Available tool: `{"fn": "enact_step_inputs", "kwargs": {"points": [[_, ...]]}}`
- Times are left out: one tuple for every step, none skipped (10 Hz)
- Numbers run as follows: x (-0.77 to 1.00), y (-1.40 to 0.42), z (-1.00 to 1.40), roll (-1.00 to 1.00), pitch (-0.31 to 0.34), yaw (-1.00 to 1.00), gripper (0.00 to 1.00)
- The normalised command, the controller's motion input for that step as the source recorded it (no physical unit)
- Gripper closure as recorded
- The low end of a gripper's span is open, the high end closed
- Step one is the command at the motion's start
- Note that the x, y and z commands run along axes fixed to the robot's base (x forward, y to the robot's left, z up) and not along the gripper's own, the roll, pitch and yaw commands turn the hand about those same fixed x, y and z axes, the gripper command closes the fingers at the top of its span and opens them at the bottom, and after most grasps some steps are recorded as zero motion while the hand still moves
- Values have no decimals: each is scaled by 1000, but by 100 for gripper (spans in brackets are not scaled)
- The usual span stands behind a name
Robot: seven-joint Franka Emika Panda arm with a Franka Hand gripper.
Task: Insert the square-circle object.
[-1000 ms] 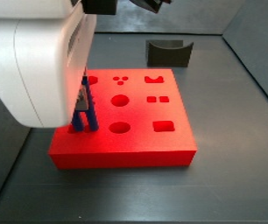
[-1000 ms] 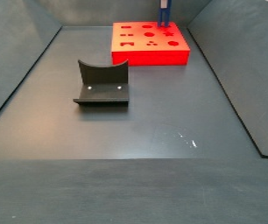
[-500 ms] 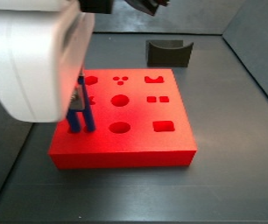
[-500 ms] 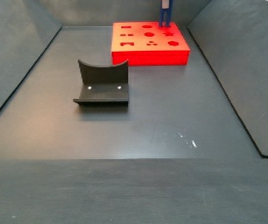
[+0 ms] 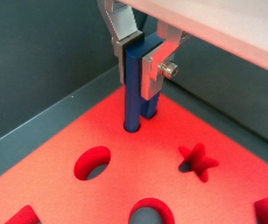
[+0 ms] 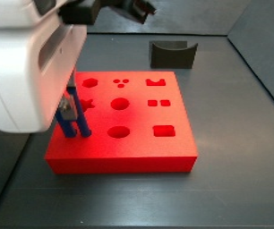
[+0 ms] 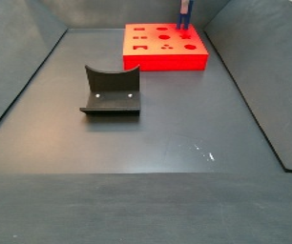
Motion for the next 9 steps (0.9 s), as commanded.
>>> {"fn": "enact_step_inputs", "kwargs": {"points": [[0, -151, -803, 119, -206, -211, 100], [0, -146, -791, 154, -187, -240, 100], [89, -17, -731, 303, -84, -289, 100], [269, -3, -709, 313, -81, -317, 100], [574, 0, -749, 303, -19, -417, 100], [454, 131, -691, 346, 0, -306, 100], [23, 37, -183, 43, 0, -160, 100], [0, 51, 0, 0, 0, 0, 100], [0, 0, -309, 0, -6, 0, 100]]}}
